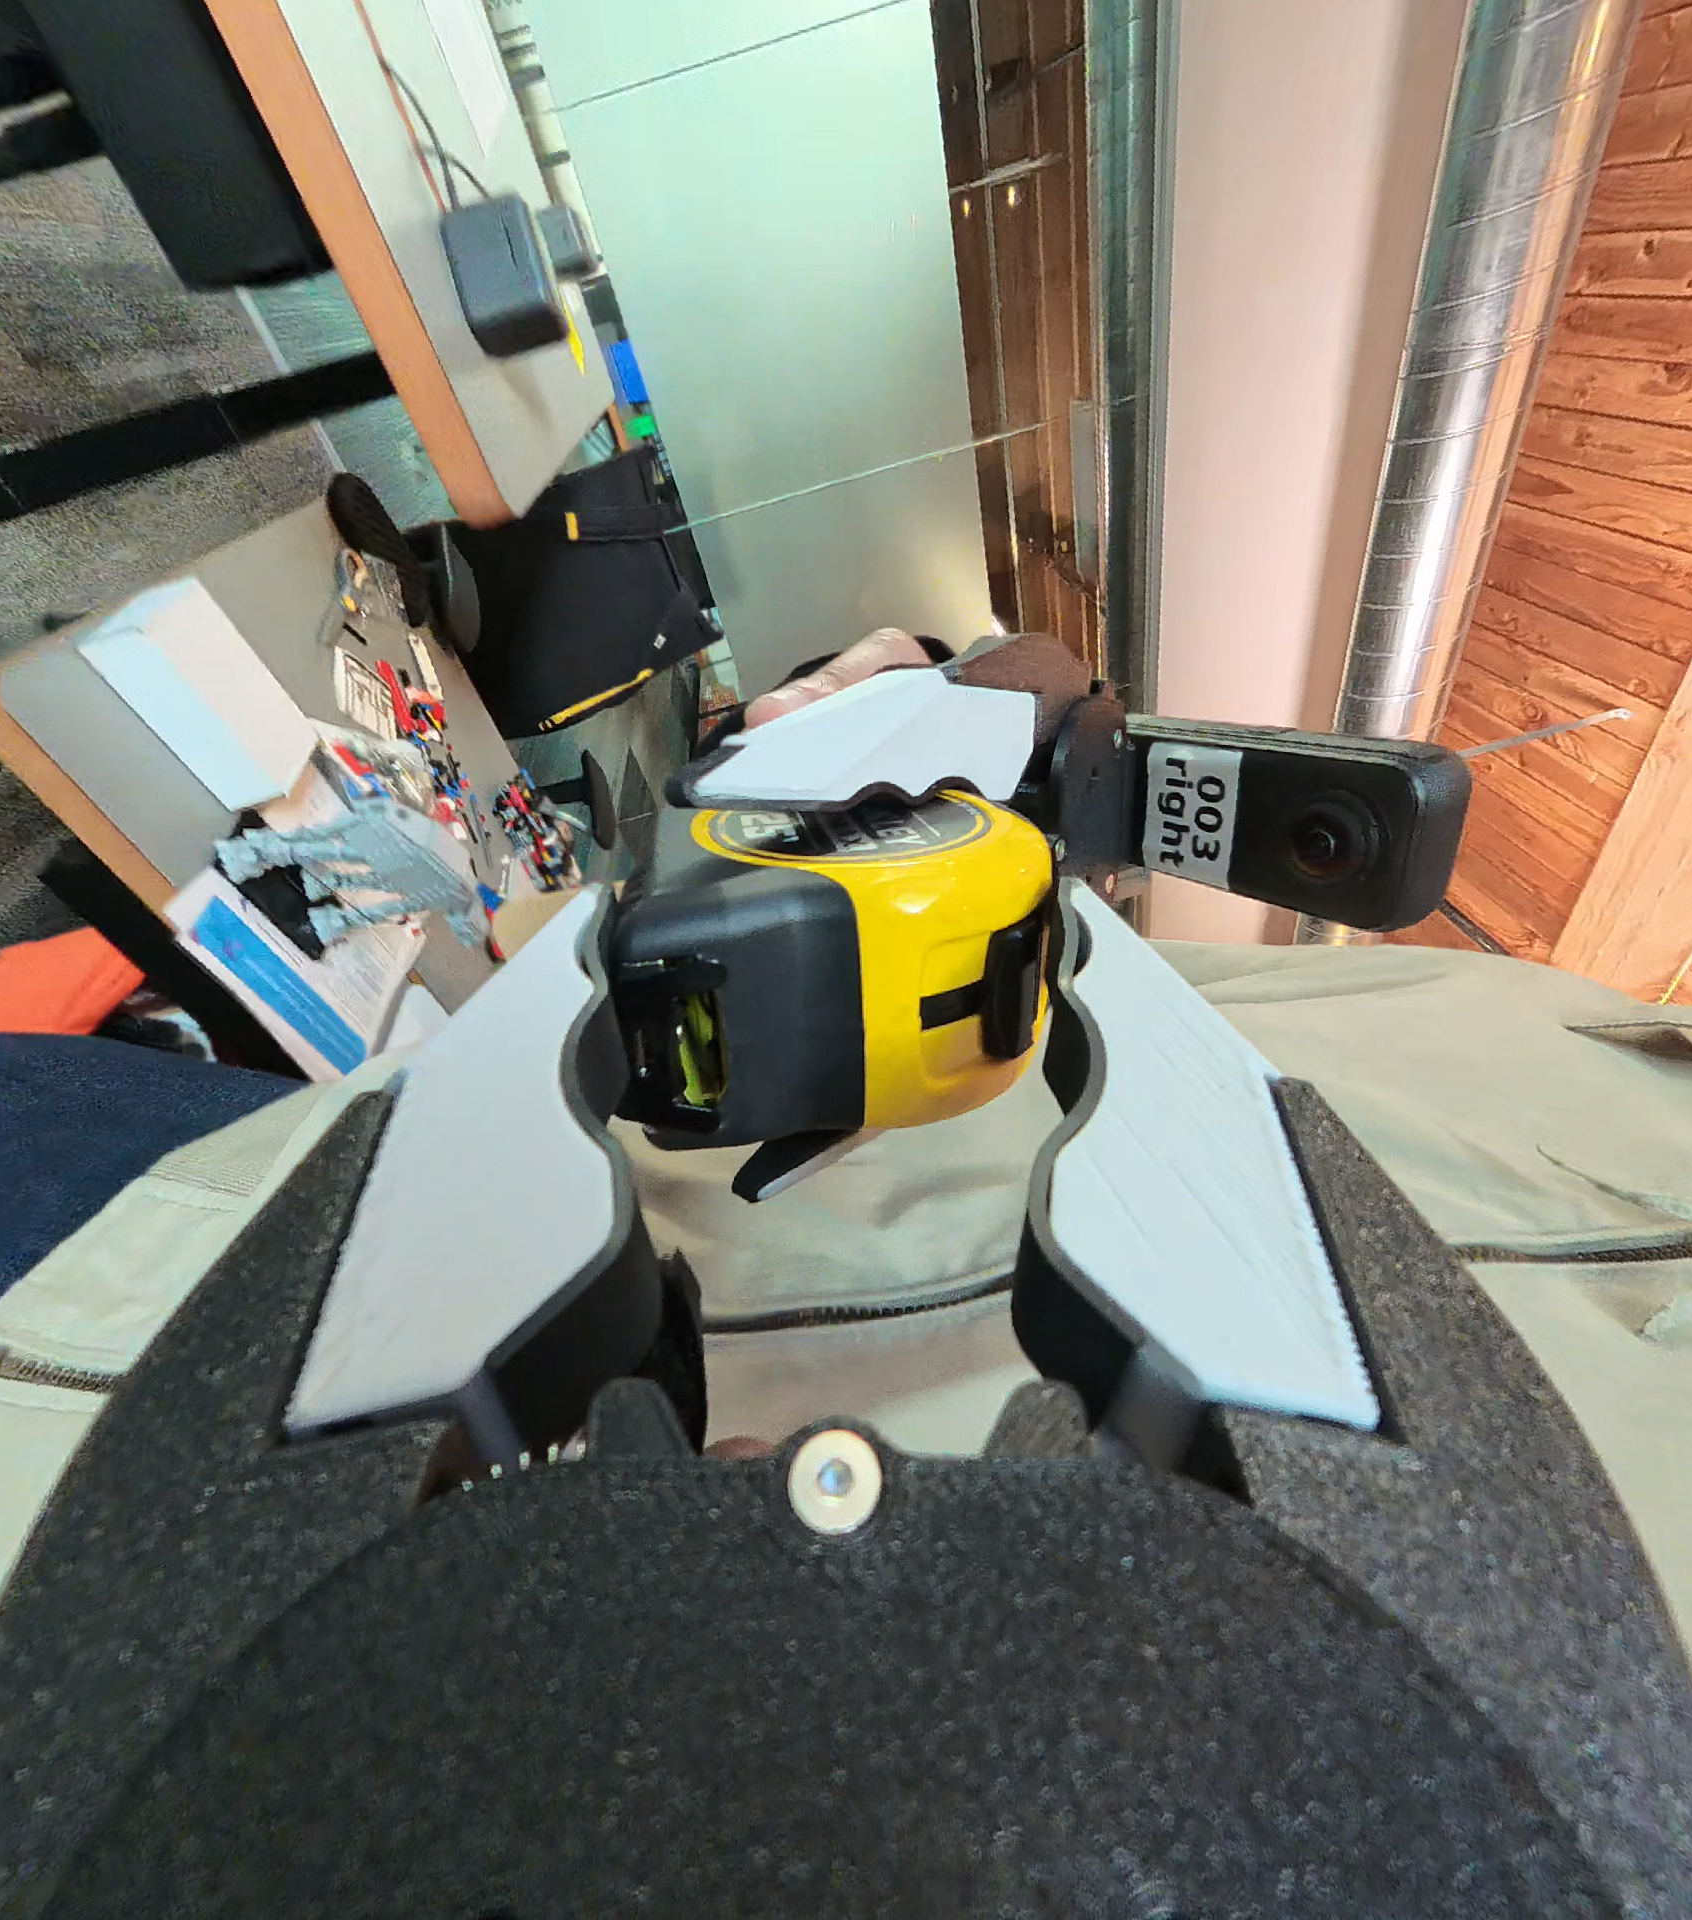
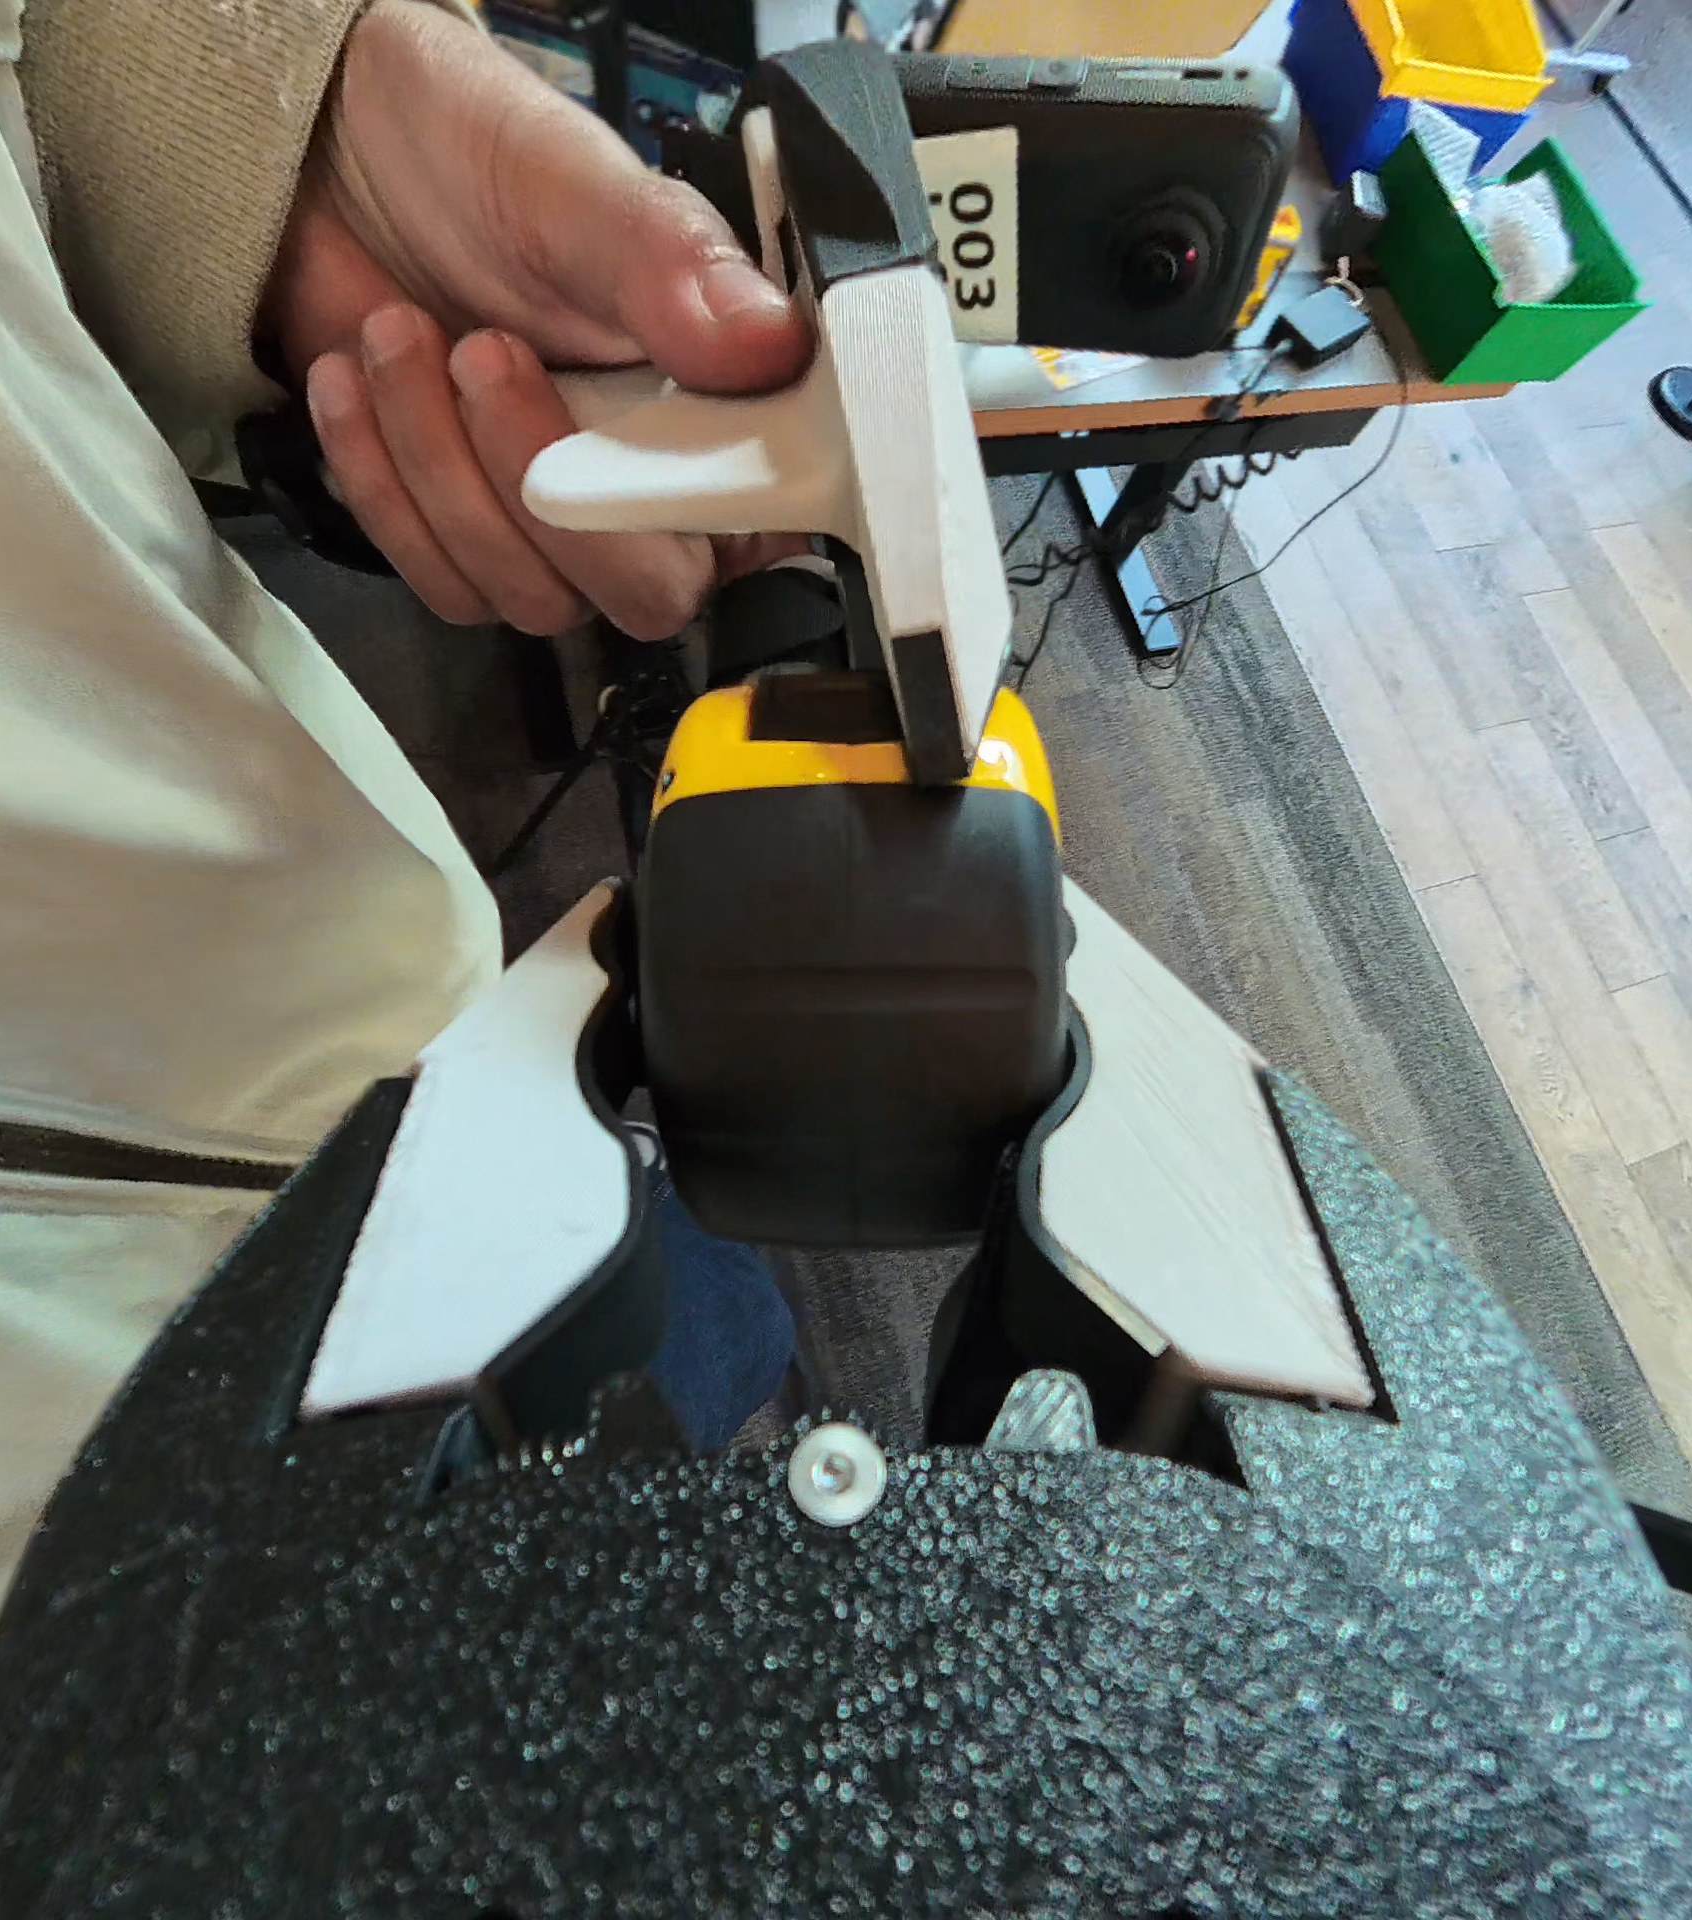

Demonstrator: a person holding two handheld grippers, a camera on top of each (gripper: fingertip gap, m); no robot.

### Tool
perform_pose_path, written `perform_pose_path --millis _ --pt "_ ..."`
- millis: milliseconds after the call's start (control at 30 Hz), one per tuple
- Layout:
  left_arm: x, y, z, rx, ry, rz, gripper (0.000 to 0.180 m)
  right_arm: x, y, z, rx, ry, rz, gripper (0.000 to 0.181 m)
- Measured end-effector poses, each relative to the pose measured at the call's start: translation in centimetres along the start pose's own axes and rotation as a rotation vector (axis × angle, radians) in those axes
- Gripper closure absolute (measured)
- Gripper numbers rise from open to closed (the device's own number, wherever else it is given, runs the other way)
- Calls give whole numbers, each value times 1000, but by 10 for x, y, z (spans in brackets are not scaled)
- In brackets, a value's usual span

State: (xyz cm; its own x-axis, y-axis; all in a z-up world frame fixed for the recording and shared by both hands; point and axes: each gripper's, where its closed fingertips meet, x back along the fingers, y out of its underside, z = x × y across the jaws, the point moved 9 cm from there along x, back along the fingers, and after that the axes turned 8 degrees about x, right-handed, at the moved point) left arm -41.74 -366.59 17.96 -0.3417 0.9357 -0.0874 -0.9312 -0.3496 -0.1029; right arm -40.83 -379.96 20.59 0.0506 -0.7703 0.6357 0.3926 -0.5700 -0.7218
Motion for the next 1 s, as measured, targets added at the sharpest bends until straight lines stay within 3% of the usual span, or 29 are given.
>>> perform_pose_path --millis 333,767,1000 --pt "-17 -418 -49 -112 -56 -36 99 -88 93 392 39 119 57 105" --pt "-41 -916 -77 -74 -46 -74 98 -164 171 879 12 109 18 105" --pt "-71 -1181 -113 -86 -3 -247 98 -204 232 1114 -62 248 -43 106"
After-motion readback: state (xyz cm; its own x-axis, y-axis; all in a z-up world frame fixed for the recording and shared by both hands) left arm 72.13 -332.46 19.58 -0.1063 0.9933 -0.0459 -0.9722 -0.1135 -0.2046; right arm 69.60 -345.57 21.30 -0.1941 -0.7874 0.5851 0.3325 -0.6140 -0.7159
